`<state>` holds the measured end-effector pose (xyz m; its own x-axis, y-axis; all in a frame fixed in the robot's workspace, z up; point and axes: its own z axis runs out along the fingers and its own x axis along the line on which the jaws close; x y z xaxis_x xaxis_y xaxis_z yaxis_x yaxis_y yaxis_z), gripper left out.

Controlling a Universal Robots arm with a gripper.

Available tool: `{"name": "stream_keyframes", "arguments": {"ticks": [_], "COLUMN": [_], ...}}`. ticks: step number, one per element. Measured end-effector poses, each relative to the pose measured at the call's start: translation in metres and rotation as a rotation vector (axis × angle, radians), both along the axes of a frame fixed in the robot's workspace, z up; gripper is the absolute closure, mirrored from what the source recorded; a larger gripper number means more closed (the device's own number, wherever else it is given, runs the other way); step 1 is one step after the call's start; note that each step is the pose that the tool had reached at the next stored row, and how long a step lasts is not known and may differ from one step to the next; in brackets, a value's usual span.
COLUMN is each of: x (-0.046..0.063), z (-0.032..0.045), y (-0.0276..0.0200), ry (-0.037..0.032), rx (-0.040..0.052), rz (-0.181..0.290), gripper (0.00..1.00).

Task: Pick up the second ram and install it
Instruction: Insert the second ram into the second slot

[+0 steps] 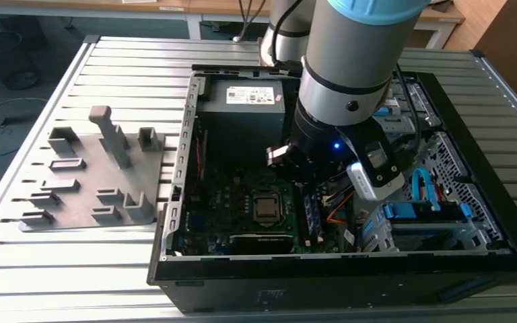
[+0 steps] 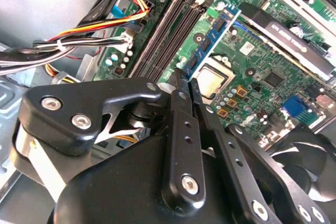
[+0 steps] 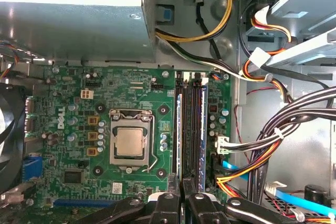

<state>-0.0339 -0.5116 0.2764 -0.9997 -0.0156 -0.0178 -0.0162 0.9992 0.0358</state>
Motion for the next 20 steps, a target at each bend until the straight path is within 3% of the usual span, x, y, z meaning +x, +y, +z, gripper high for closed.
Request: {"name": "stream_keyframes", "arguments": {"ticks": [10,20], "x": [0.003,0.006], "z": [-0.0027,-0.018], "y": [0.0,0.0], "ry": [0.0,0.0], "rx": [0.0001,-0.0001], "rz": [0.0,0.0], "gripper": [0.86,0.86]}}
